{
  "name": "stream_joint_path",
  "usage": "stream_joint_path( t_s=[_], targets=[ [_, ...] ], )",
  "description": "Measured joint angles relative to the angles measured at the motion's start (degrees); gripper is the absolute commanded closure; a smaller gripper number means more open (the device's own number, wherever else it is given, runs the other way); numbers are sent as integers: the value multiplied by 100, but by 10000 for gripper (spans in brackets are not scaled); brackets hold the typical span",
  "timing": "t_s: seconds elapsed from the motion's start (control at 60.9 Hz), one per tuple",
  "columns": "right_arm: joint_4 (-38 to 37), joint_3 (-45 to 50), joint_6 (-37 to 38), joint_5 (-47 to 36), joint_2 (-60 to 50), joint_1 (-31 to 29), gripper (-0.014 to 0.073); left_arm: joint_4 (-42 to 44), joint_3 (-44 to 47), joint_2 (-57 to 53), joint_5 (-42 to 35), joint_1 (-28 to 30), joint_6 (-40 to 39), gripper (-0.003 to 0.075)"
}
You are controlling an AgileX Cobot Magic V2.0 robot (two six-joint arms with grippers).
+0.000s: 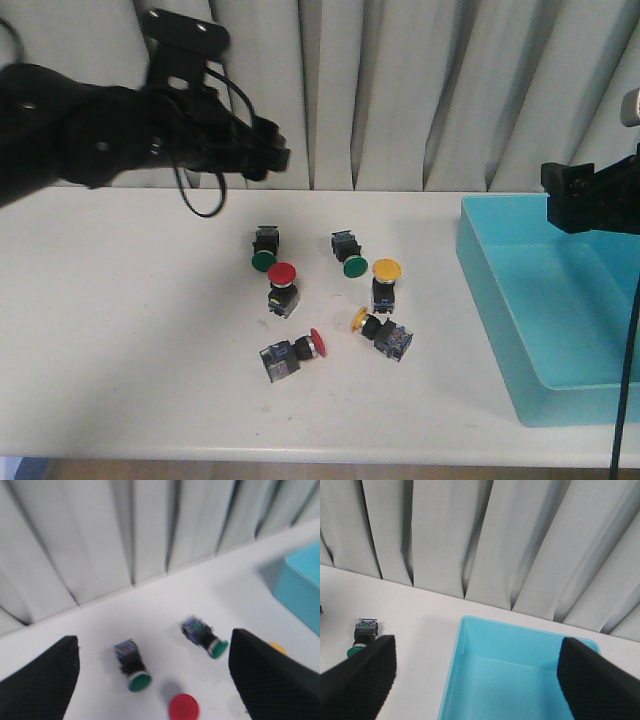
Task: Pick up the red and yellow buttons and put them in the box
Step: 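Lower the left gripper onto the red-capped button nearest the green ones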
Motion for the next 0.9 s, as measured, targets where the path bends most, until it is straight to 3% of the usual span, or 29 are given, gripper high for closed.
stream_joint_path(
  t_s=[0.213, 0.542, 0.903],
  targets=[
    [258, 0, 0, 6, 0, 0, -11, -25, -288, 1145, 251, -263, -152, 132],
    [447, 0, 0, 6, 0, 0, -3, -43, -300, 1912, 366, -268, -332, 135],
    [489, 0, 0, 6, 0, 0, 0, -49, -306, 2400, 410, -268, -333, 214]
  ],
)
